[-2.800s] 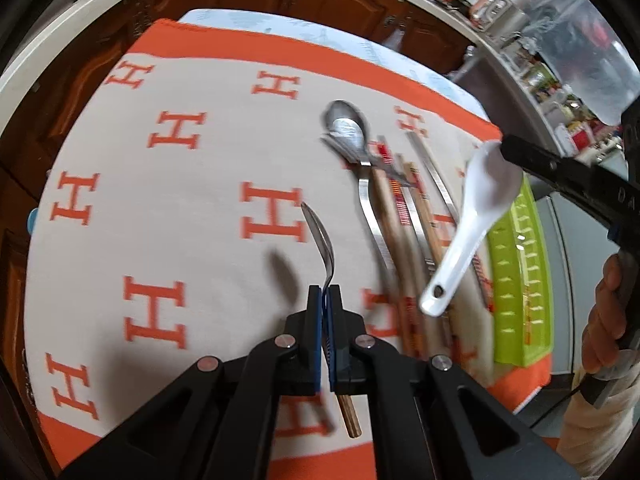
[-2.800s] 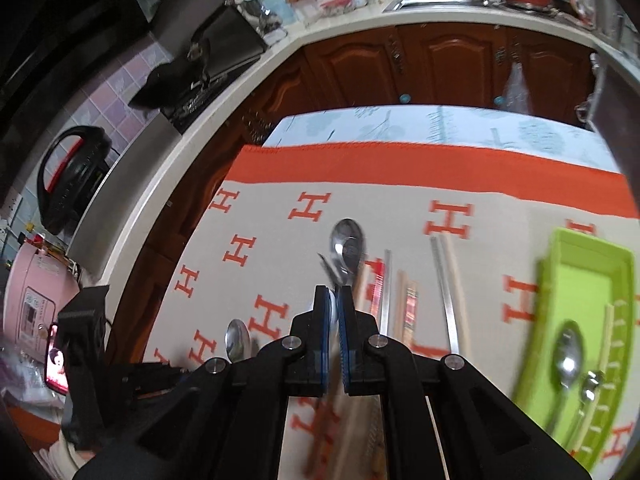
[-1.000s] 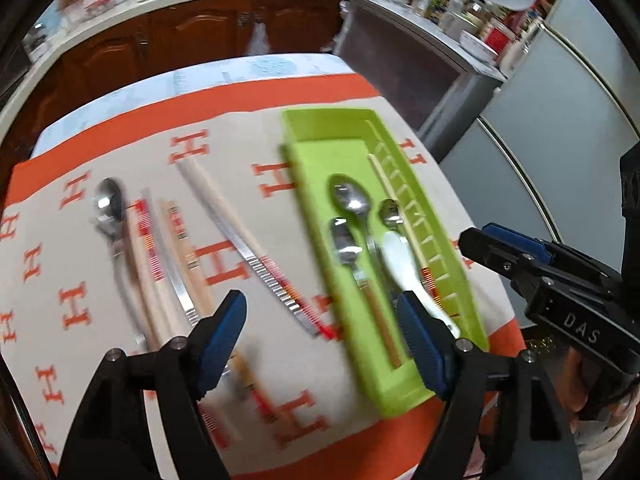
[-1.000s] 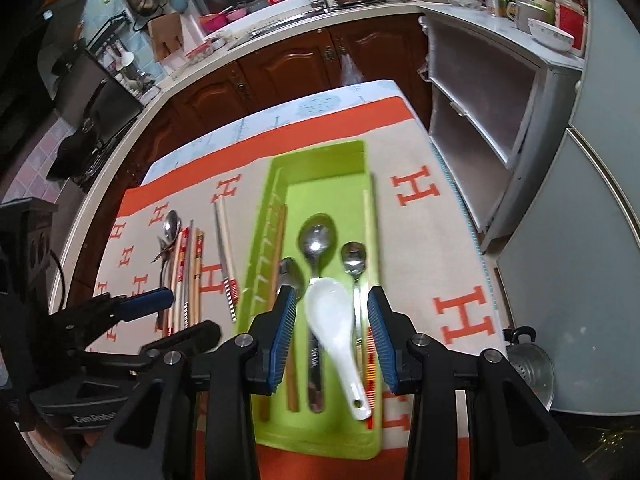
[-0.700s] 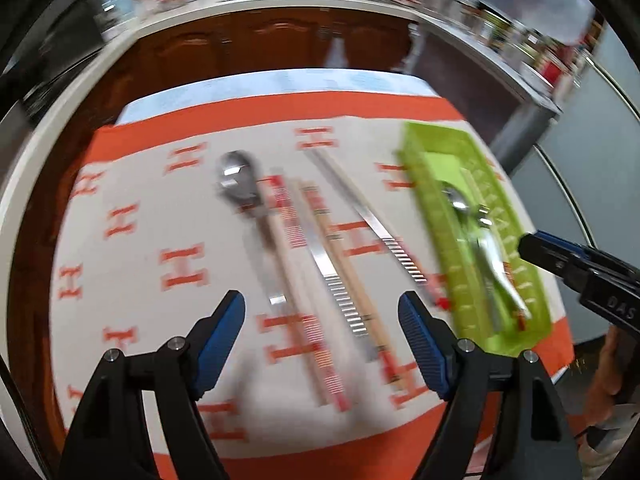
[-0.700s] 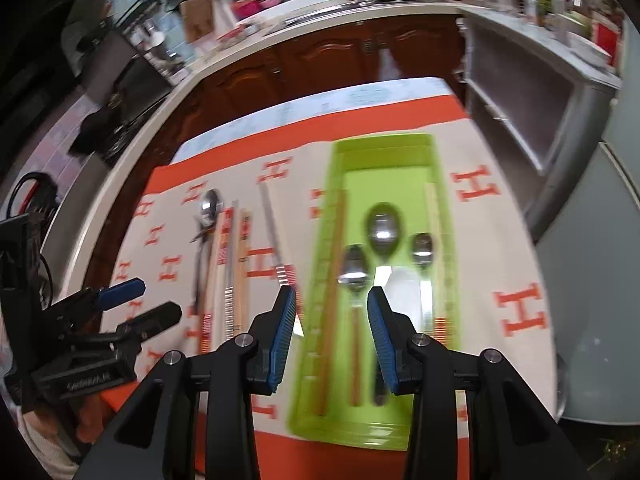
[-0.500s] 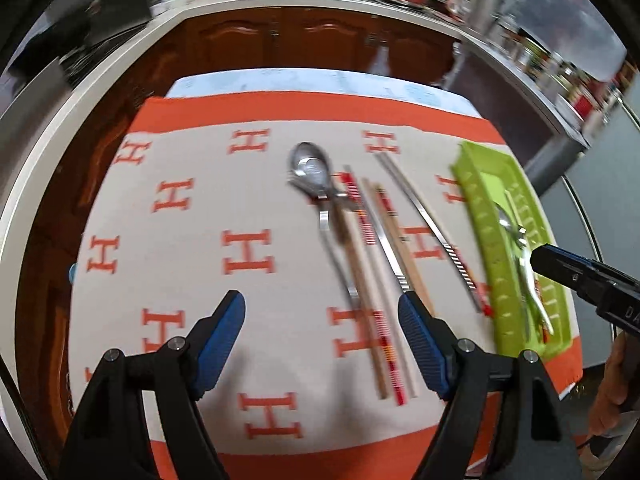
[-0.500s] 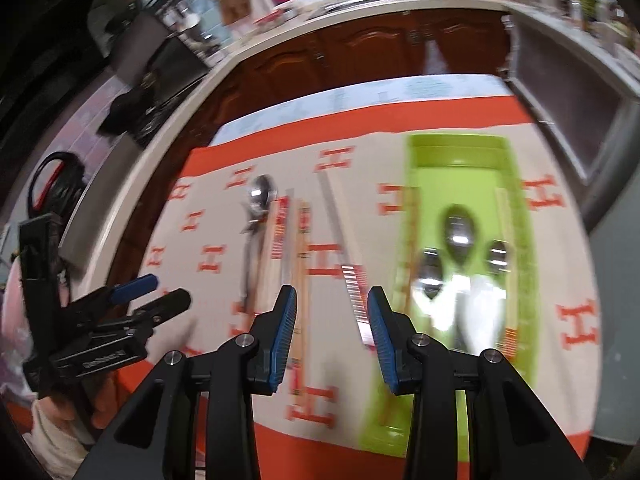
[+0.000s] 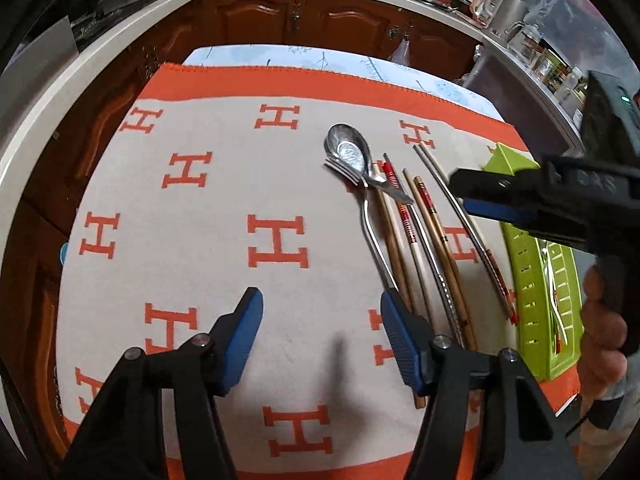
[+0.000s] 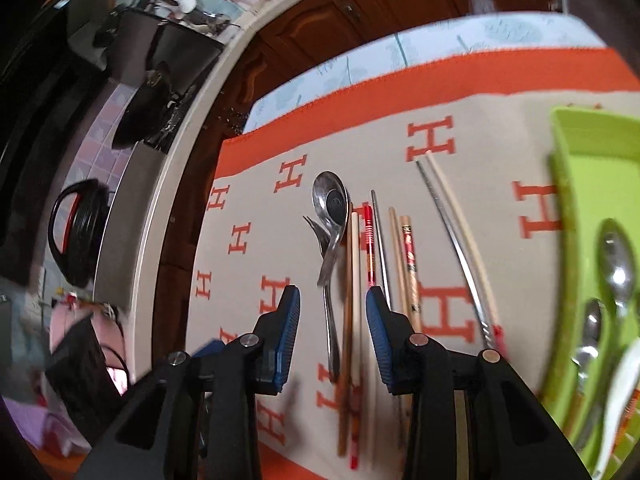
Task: Organize utensils
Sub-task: 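Grasp a steel fork with the left gripper while the right grasps a steel spoon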
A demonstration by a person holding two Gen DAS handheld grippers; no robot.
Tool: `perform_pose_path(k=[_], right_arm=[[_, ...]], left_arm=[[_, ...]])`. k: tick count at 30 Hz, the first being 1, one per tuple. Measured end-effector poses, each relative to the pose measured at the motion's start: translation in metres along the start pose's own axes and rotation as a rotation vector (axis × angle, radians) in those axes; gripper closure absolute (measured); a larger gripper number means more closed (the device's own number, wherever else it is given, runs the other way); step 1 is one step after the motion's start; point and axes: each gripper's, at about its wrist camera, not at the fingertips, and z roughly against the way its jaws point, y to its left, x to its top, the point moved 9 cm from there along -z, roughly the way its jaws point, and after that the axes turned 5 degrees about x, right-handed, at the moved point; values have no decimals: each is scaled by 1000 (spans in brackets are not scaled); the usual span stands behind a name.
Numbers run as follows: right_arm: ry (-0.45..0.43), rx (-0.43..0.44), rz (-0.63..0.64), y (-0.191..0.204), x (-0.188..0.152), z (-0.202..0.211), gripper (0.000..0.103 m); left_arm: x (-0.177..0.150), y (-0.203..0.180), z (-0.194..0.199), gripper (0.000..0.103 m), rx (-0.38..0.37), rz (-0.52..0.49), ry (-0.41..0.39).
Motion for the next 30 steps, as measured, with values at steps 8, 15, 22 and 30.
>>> perform_pose_path(k=[8,15,22,30], right_arm=[[53,8,-43,-8,22,-54,76],[90,2,-58,-14,28,-89,80],[76,35,-76,-14,27,-104,100],[-44,16,-111,-29,22,-54,100]], left_arm=[[13,8,-15,49,0,33,5],[29,10,-24,52,-4,54,-7],[42,-1,-39,59,-9,51,4],[48,-34,-61,59,-52,14,52]])
